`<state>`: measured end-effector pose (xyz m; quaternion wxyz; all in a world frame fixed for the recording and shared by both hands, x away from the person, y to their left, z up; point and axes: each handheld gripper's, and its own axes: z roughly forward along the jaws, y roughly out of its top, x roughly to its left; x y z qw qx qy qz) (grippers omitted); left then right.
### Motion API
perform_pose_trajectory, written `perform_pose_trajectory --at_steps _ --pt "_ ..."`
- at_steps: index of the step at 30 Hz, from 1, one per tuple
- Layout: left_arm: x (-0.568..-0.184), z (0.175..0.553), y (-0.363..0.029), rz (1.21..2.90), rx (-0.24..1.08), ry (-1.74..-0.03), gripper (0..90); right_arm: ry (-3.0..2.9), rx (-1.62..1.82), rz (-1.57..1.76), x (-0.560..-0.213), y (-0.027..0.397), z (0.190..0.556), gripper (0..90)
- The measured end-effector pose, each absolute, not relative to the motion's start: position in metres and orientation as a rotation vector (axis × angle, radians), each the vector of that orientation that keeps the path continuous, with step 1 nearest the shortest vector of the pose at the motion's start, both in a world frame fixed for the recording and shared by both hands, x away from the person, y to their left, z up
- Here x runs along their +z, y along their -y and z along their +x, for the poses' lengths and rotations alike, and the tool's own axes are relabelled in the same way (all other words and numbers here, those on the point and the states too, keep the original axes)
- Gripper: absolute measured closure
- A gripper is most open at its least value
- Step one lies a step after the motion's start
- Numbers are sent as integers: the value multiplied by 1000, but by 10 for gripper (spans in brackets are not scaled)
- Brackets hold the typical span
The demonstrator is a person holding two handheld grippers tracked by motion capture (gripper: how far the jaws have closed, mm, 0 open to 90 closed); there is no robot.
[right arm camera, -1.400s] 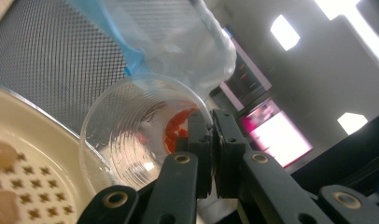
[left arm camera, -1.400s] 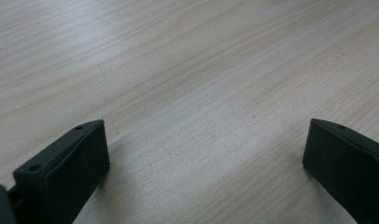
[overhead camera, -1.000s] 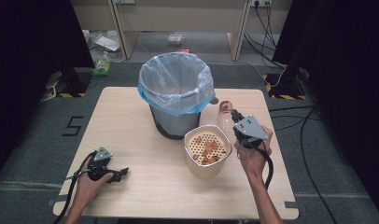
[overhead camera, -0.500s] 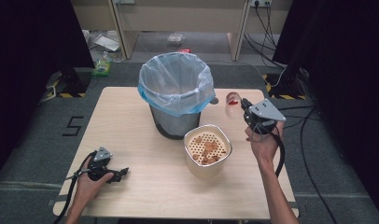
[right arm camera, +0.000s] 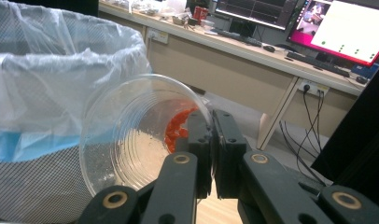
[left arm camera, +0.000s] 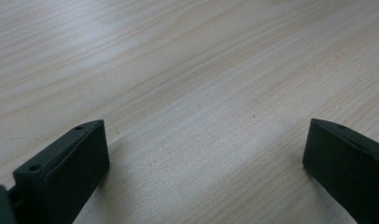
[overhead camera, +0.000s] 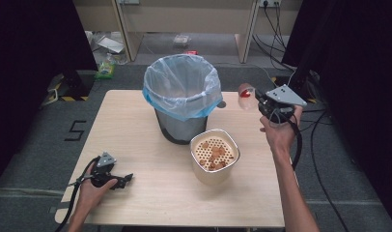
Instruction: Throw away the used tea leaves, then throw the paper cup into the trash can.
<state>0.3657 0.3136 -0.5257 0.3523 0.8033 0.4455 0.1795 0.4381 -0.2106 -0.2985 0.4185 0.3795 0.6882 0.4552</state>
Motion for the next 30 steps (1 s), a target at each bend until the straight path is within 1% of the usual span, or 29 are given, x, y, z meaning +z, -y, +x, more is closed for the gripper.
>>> perform_pose_trajectory --at_steps 19,30 --pt "-526 366 -314 2078 465 -1152 0 -1717 1173 924 -256 196 454 873" --pt "-526 366 -314 2078 465 -1152 0 -1735 1213 866 -229 166 464 873"
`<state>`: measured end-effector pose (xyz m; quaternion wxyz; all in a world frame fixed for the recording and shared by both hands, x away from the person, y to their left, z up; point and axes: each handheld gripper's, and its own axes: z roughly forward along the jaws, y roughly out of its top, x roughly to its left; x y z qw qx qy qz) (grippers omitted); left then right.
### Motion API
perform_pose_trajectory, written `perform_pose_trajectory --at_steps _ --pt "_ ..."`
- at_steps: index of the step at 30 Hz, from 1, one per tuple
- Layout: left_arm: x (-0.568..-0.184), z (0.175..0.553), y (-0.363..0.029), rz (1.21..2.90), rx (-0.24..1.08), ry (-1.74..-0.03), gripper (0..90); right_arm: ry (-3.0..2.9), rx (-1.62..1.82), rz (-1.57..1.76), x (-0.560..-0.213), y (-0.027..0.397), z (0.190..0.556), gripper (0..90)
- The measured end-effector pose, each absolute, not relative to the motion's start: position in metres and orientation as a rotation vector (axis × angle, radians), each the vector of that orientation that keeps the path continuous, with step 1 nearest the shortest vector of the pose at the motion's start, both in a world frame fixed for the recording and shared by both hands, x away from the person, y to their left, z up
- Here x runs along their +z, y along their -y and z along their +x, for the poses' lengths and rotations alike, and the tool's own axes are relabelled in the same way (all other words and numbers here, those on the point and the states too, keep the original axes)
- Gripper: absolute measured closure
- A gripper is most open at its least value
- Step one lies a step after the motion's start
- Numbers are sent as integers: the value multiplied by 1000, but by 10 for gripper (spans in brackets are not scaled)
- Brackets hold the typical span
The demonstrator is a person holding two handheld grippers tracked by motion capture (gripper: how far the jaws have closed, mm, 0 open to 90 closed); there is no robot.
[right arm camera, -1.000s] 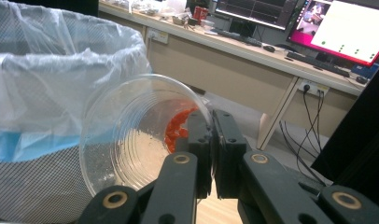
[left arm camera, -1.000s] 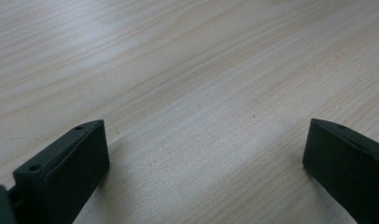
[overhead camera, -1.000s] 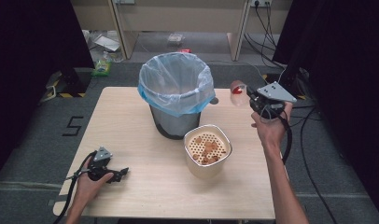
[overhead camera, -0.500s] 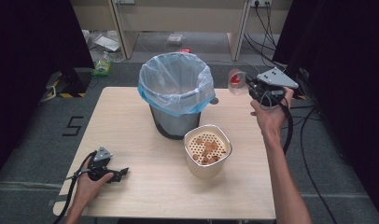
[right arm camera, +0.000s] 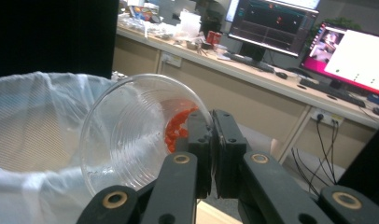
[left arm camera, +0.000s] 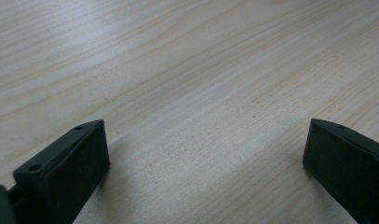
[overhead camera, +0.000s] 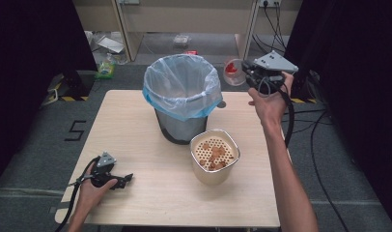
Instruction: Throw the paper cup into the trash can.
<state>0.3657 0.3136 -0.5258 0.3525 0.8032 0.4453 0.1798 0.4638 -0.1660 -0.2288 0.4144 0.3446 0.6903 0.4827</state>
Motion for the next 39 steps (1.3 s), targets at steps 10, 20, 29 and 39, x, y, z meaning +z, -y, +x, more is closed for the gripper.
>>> perform_pose_trajectory --at_steps 10,20,29,39 --pt "-526 366 -314 2077 465 -1152 0 -1810 1233 803 -221 123 483 872" --pt "-526 366 -314 2078 465 -1152 0 -1902 1213 778 -231 86 502 865" --pt "-526 366 -314 2078 465 -1152 0 -1966 1224 788 -239 67 517 771" --pt "-526 366 -314 2077 465 -1152 0 -1935 1235 821 -234 90 511 691"
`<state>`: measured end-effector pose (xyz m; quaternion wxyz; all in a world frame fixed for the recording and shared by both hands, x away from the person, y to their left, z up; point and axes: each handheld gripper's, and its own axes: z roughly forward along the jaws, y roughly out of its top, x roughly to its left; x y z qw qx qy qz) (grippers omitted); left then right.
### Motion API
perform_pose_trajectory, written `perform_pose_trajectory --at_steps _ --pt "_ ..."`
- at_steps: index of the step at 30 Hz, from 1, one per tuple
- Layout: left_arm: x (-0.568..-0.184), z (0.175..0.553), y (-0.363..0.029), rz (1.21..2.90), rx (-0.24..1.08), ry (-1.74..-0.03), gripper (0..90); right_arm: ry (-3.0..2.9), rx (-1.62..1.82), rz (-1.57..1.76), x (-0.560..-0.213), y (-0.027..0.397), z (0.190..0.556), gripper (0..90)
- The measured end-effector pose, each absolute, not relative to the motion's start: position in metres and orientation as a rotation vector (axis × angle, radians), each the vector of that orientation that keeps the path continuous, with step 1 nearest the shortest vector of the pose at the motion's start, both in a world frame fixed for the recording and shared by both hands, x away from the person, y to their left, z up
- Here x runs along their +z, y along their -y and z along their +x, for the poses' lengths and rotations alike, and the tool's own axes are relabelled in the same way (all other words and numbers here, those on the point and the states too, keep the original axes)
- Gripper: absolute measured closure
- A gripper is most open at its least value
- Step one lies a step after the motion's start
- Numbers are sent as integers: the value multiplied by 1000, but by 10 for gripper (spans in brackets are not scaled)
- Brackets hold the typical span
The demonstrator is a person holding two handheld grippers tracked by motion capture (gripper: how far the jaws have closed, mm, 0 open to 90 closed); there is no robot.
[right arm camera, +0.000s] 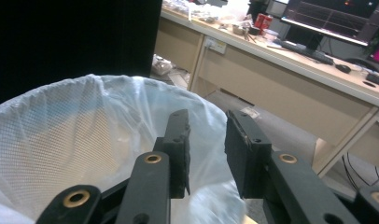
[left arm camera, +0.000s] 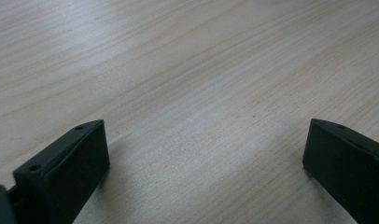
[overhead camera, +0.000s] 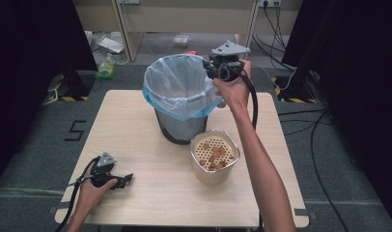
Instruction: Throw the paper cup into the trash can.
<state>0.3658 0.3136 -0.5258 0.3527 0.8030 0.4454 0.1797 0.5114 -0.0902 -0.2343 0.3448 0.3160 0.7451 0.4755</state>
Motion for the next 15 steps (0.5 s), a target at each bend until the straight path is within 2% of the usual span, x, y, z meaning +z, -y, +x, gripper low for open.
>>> perform_pose_trajectory --at_steps 15 --pt "-526 366 -314 2078 465 -1152 0 -1952 1153 964 -256 163 475 497"
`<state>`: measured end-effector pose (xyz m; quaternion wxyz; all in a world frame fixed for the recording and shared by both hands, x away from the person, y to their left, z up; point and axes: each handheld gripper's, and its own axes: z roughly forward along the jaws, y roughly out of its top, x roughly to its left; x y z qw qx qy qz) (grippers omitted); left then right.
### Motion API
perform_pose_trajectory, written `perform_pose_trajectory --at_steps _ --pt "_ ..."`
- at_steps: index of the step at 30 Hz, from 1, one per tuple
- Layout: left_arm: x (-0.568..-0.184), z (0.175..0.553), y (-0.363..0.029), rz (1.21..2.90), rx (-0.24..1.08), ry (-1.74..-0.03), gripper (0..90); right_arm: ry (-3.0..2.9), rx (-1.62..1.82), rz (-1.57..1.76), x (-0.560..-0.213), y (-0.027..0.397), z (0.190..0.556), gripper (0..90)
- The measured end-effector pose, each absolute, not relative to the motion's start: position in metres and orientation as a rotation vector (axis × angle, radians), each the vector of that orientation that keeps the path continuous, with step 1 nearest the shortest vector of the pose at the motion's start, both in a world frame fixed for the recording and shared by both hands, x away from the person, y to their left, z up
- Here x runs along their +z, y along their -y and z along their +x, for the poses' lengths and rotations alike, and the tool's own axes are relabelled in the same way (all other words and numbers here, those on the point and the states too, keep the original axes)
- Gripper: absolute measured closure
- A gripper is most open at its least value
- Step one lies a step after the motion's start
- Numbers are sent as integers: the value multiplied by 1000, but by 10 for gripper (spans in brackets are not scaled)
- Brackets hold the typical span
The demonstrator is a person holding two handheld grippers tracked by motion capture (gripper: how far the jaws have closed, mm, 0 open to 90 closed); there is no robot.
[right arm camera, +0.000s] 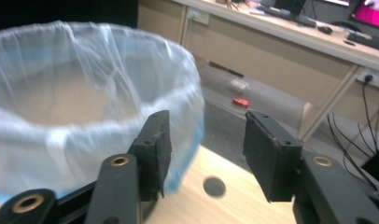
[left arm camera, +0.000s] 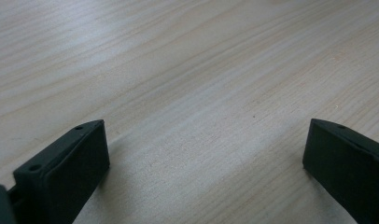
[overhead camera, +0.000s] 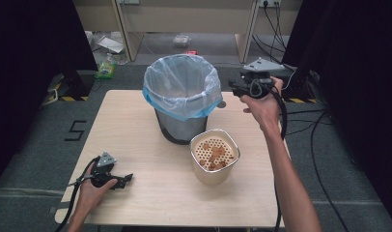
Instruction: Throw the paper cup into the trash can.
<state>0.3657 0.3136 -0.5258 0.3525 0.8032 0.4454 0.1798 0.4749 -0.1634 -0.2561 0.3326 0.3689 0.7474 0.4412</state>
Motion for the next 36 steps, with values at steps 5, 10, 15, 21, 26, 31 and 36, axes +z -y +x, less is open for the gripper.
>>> perform_pose_trajectory --at_steps 5,10,15,21,26,31,36 --pt "-526 366 -314 2078 465 -1152 0 -1949 1126 995 -270 187 463 474" --pt "-526 366 -314 2079 464 -1152 0 -1937 1117 1023 -284 208 451 461" --pt "-526 366 -314 2078 464 -1153 0 -1946 1083 1041 -302 223 436 441" --pt "-526 366 -314 2079 464 -1153 0 -1958 1074 1080 -331 239 416 428" --pt "-526 366 -314 2079 464 -1152 0 -1992 1043 1100 -358 243 402 425" --pt "-526 366 -314 2078 464 -1153 0 -2000 1020 1134 -382 247 391 411" --pt "-526 366 -314 2078 464 -1153 0 -2013 1021 1166 -403 251 380 393"
